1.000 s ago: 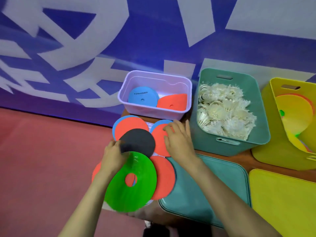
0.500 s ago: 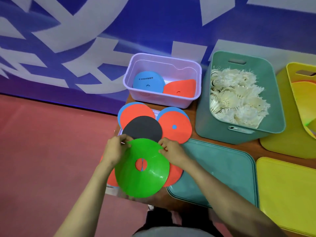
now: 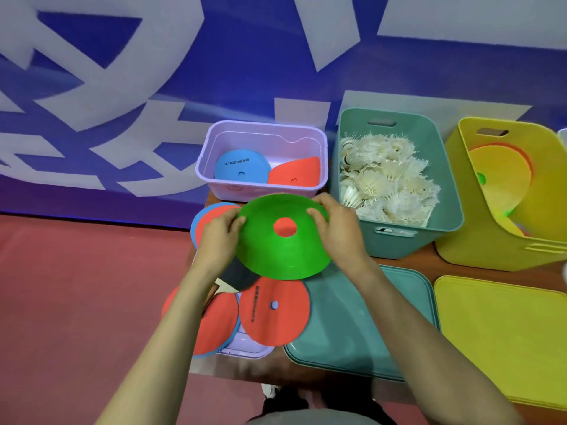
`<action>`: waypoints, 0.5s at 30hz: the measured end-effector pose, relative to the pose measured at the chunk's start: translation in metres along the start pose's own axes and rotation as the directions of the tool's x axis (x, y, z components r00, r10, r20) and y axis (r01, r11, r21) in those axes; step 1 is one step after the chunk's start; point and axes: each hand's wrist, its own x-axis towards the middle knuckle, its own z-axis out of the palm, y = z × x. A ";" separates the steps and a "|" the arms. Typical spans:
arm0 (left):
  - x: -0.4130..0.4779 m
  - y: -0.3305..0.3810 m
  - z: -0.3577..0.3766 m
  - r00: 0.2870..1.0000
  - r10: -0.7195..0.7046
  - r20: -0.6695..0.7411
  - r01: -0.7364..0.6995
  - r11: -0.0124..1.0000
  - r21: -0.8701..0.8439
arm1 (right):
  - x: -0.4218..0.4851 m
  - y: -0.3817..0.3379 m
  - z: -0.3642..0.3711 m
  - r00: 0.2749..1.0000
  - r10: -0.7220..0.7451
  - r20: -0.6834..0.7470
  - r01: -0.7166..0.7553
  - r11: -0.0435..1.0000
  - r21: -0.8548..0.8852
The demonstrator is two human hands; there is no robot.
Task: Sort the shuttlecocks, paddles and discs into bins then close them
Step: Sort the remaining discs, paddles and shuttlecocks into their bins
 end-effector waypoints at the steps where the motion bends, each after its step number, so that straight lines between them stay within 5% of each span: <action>1: 0.000 0.008 0.004 0.999 0.029 -0.014 -0.029 1.000 0.000 | 0.002 0.002 -0.008 1.000 -0.006 -0.019 0.006 1.000 0.001; 15: 0.026 0.150 0.101 0.994 0.051 -0.092 -0.082 0.923 -0.377 | 0.030 0.103 -0.165 0.912 0.028 -0.409 0.012 0.995 0.094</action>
